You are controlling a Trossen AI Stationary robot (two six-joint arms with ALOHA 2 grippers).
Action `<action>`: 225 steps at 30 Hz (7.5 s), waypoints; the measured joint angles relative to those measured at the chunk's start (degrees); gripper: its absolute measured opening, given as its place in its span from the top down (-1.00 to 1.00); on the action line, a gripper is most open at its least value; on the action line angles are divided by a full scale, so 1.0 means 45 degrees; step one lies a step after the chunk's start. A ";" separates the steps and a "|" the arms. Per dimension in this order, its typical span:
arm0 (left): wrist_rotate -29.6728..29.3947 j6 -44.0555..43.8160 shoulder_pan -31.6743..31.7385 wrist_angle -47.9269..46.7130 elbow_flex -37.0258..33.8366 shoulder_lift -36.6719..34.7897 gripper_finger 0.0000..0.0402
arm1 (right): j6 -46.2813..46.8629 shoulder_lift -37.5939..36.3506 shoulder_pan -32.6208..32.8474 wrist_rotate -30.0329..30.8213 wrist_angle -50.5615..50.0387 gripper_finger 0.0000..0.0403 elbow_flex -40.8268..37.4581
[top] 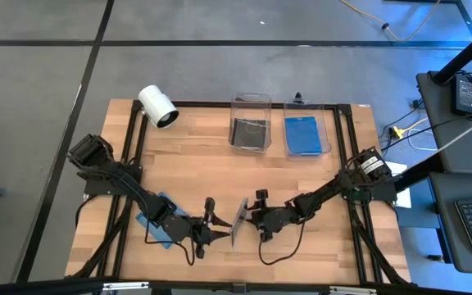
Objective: Pick & place jewel cases by type
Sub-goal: Put the black CD case into the left transparent bin
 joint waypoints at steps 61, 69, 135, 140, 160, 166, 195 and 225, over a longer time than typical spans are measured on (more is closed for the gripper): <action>0.2394 -0.4481 -0.0034 -0.0753 0.0005 0.1355 0.42 | 0.2168 -0.0063 -0.0358 0.0117 -0.0623 0.14 0.1713; 0.2618 -0.3701 -0.0029 -0.0758 0.0010 0.1350 0.42 | 0.2452 -0.0063 -0.0344 0.0029 -0.0619 0.14 0.1715; 0.1146 -0.7207 -0.0044 -0.1219 0.0015 0.1326 0.42 | 0.4195 -0.1015 0.0715 -0.0204 -0.4401 0.15 0.1710; 0.1037 -0.7531 -0.0044 -0.1503 0.0008 0.1328 0.42 | 0.4538 -0.1039 0.0720 -0.0197 -0.4652 0.15 0.1710; 0.0376 -0.7839 -0.0044 -0.1200 0.0000 0.1018 0.42 | 0.4932 -0.1501 0.1216 -0.0624 -0.5647 0.15 0.1695; 0.0291 -0.7834 -0.0044 -0.1318 0.0005 0.0957 0.42 | 0.5099 -0.1501 0.1230 -0.0448 -0.5681 0.15 0.1695; 0.2849 -0.7800 -0.0015 -0.1423 0.0005 0.0996 0.42 | 0.1851 -0.1564 0.1288 0.1505 -0.4044 0.15 0.1744; 0.3355 -0.7086 0.0481 -0.2058 0.0010 0.1991 0.43 | -0.1032 -0.1565 0.1351 0.1645 -0.2265 0.15 0.1756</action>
